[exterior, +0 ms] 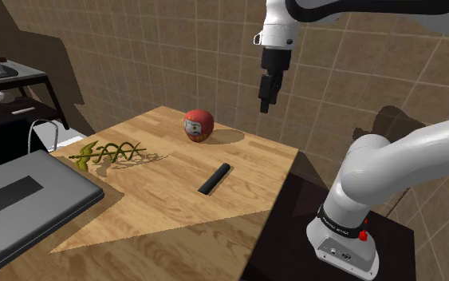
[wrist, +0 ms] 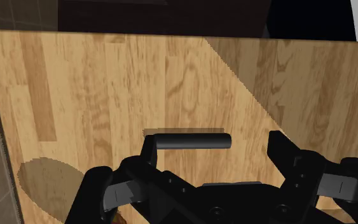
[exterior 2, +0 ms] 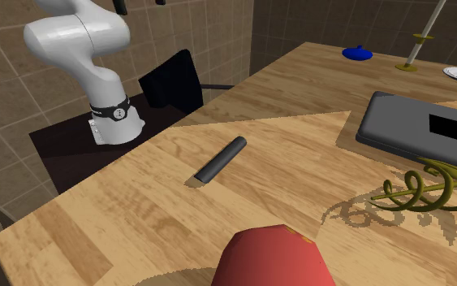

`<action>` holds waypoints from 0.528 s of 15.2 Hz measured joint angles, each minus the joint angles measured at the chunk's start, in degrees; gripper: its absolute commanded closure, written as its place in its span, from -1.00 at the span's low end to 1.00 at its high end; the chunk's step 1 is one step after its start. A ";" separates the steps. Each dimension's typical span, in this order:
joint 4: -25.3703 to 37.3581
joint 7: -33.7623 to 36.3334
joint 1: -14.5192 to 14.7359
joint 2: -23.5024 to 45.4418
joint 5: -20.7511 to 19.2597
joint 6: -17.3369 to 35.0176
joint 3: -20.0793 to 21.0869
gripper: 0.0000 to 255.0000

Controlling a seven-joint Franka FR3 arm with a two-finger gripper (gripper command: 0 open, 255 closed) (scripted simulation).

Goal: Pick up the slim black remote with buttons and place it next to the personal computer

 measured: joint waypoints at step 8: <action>-7.69 -16.43 4.93 4.75 -3.37 13.49 -2.74 -1.00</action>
